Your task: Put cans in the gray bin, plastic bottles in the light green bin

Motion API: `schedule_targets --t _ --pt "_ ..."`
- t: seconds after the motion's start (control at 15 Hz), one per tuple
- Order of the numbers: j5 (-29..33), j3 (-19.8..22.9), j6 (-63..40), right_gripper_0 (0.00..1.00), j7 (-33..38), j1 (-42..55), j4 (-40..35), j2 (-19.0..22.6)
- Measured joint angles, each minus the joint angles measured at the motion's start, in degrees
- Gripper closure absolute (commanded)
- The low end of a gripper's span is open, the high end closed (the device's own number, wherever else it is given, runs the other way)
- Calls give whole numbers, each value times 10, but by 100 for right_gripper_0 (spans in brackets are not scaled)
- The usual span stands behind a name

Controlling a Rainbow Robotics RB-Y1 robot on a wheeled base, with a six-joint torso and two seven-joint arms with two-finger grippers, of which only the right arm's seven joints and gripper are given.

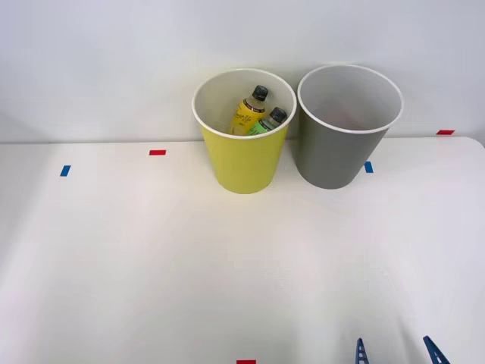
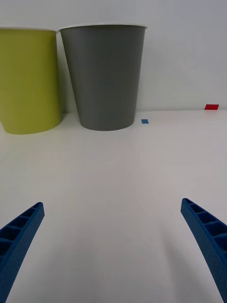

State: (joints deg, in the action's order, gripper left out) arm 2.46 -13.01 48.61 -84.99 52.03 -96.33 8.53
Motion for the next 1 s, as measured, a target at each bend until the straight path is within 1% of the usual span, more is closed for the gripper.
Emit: schedule_targets --t 1.0 --pt "0 0 0 0 0 0 0 0"
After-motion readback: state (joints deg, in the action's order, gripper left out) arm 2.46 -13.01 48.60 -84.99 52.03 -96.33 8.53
